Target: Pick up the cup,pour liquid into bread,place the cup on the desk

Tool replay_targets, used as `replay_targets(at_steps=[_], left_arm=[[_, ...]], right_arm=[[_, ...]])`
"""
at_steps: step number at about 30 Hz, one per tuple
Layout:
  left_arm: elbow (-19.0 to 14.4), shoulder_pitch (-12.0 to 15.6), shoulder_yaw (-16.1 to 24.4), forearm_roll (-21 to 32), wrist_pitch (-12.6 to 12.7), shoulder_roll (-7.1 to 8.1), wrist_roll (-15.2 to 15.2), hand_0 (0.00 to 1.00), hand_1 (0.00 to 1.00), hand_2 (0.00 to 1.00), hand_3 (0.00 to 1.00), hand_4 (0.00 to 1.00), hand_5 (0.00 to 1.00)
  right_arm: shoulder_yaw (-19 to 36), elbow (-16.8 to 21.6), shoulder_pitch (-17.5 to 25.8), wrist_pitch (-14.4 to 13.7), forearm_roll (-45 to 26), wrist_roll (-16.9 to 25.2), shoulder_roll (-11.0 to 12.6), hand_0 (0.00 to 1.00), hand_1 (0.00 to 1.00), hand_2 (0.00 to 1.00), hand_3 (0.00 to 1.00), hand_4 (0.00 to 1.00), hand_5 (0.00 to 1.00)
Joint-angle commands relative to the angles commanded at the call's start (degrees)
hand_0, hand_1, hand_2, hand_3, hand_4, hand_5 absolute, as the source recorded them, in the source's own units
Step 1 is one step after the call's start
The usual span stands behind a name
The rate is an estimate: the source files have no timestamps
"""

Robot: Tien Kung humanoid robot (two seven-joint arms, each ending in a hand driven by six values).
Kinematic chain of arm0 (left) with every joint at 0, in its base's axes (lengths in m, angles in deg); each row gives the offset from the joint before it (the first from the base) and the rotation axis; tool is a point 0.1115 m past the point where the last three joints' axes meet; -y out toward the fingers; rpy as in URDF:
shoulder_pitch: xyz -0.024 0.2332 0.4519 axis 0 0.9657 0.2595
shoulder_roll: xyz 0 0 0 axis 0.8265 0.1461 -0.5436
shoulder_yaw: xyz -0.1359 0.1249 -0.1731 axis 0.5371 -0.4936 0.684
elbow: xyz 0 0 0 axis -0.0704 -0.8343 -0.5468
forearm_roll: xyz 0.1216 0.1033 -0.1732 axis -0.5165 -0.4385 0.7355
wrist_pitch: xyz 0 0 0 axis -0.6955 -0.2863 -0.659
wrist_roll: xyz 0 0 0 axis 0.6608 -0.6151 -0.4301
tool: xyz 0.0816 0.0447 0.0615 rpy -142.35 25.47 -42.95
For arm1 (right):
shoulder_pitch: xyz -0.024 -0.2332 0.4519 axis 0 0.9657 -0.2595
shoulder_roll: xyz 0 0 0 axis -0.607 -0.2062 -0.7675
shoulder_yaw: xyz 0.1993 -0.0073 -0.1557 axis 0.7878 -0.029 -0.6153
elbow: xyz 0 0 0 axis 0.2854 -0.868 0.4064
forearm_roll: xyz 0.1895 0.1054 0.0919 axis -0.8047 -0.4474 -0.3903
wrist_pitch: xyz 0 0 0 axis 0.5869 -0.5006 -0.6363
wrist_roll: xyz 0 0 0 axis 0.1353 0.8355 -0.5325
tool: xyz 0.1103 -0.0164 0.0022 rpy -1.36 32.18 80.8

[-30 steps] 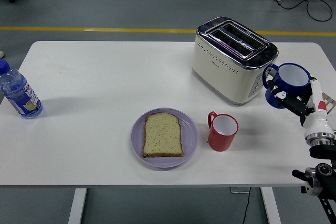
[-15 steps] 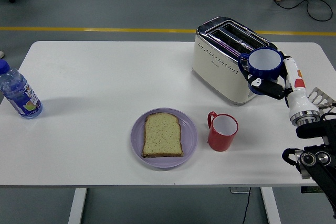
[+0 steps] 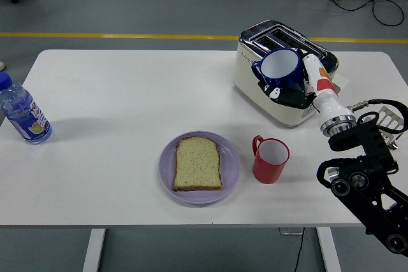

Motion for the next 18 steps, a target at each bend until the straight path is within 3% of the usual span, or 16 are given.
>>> replay_targets(at_steps=[9,17,18], left_arm=[[0.0,-0.1,0.1,0.1,0.0,0.19,0.0,0.636,0.648,0.659,0.558,0.323,0.836],[0.1,-0.2,0.1,0.3,0.1,0.22,0.0,0.635,0.647,0.658,0.558,0.324,0.836],[0.1,-0.2,0.1,0.3,0.1,0.22,0.0,0.635,0.646,0.658,0.556,0.323,0.837]], right_arm=[[-6.2,-3.1,-5.4,1.1,4.0,0.2,-1.0,0.294,0.277,0.483,0.522,0.774,0.07],[-14.7,-7.5,-11.0,1.7,13.9,-0.8,-1.3,0.308,0.286,0.484,0.523,0.773,0.074],[-15.5,-7.9,-11.3,1.6,14.5,-0.8,-1.2,0.336,0.336,0.5,0.524,0.77,0.066]])
